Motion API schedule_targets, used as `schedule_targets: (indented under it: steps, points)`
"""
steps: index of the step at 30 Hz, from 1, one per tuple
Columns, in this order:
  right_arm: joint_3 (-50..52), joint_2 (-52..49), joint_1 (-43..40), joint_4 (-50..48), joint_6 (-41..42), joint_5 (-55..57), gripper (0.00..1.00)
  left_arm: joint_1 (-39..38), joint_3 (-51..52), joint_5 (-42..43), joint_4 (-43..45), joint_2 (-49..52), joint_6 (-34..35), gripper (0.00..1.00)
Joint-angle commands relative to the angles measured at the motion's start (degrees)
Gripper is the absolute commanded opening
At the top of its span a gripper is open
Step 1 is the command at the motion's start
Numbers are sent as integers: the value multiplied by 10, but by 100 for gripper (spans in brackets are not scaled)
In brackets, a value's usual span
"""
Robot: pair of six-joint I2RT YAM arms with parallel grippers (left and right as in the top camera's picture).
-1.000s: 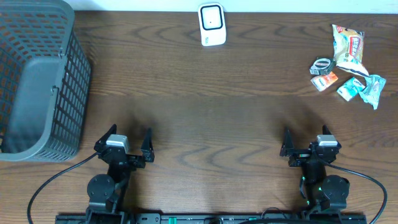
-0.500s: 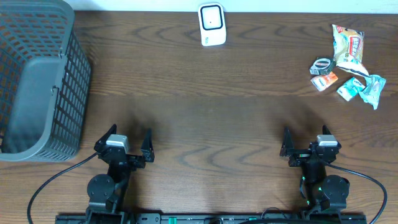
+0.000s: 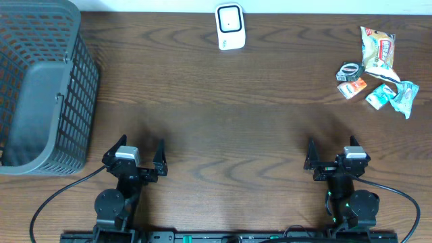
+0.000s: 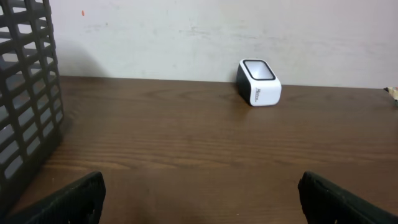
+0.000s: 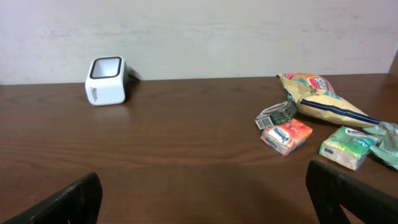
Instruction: Scan the item barcode
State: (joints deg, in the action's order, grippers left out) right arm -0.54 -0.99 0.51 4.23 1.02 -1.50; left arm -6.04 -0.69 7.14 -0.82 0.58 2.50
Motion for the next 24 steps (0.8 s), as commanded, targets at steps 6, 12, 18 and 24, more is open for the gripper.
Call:
schedule_targets:
  steps: [6,12,18,24]
  points:
    - [2,5,-4,1,6,3,99,2,5,10,-26,-3,-12,98]
    - [2,5,-4,1,6,3,99,2,5,10,-26,-3,-12,98]
    - [2,5,-4,1,6,3,99,2,5,10,-26,-3,-12,98]
    - [2,5,-4,1,6,3,99,2,5,10,-26,-3,-12,98]
